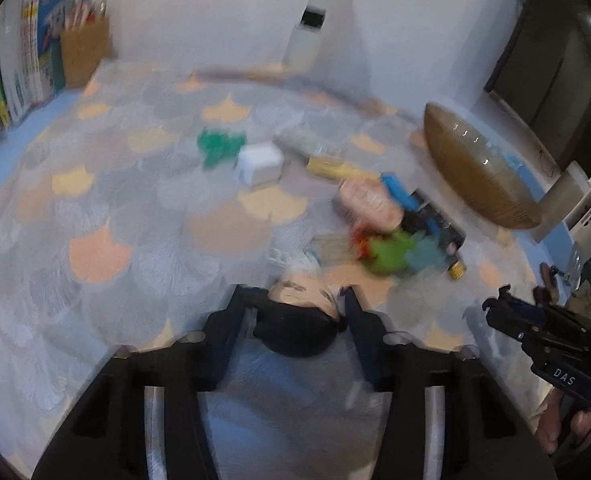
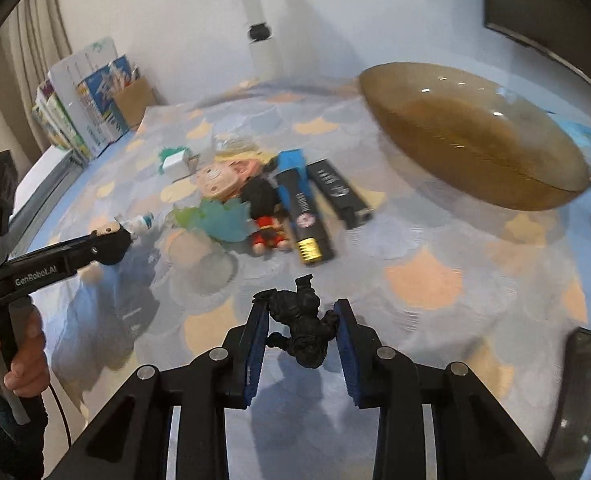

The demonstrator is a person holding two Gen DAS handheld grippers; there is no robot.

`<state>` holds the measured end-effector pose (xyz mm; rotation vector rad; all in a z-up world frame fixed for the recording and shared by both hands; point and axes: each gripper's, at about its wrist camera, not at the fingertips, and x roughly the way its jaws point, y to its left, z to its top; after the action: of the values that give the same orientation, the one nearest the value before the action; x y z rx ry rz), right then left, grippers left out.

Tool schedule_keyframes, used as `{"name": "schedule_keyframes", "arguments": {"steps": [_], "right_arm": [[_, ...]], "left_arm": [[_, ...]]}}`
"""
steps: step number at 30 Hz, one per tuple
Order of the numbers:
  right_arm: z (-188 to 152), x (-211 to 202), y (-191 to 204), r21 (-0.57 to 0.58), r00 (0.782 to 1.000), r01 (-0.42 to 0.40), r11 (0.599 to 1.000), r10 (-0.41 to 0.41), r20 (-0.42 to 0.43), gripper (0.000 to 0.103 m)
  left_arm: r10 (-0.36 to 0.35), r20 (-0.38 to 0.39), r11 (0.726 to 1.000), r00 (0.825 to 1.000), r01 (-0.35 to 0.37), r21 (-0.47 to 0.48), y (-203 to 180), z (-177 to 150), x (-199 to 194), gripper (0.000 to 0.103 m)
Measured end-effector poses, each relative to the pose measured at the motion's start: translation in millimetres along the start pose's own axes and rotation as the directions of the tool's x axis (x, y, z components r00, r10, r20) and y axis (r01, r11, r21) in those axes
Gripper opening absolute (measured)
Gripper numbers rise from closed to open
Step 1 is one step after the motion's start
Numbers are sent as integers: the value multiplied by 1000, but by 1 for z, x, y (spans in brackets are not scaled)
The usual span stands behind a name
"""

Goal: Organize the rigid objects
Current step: 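Grasp the black monkey figure with the left gripper while the right grasps the black robot figure, then carry both figures over the amber bowl and open both grippers to drop them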

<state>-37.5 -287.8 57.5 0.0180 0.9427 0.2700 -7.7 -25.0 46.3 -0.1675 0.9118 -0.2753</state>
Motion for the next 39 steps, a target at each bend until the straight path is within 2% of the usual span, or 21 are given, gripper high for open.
{"name": "schedule_keyframes", "arguments": {"steps": [5,9,14,17,20,25,33,35,36,37,38,39], "right_arm": [[16,-40,-16,24,994,24,999,-26,103,33],[37,-77,-35,35,976,83,996,-89,200,33],[65,-106,-62,87,945,169,982,-186,271,33],[84,-109,-82,135,933,186,973,-218,287,33],[98,-95,-104,170,942,200,965,-237,237,33],[104,-58,-136,203,967,196,959,-224,124,33],[94,-35,-152,200,970,224,954,-238,52,32],[92,-36,-154,208,969,230,951,-243,38,34],[91,-39,-156,219,969,231,948,-245,40,41],[91,-45,-159,235,967,233,944,-250,48,53],[91,-54,-162,255,963,236,938,-260,65,61],[90,-67,-164,273,958,233,933,-268,97,61]], "left_arm": [[-32,82,997,996,25,76,-39,28,-24,40],[-93,146,990,985,77,116,-69,54,-42,40],[-219,202,963,954,178,205,-127,102,-57,40],[-278,188,942,942,228,247,-167,124,-43,40],[-333,101,925,937,304,228,-196,135,-2,40],[-262,13,938,965,252,238,-224,121,73,40],[-232,-69,936,970,242,257,-244,104,113,41],[-233,-63,933,970,242,268,-246,104,111,51],[-232,-57,934,971,239,265,-243,106,104,64],[-246,-47,934,968,250,254,-238,109,95,75],[-277,-25,932,961,275,236,-228,113,83,78],[-299,5,932,954,291,217,-218,117,69,79]]}}
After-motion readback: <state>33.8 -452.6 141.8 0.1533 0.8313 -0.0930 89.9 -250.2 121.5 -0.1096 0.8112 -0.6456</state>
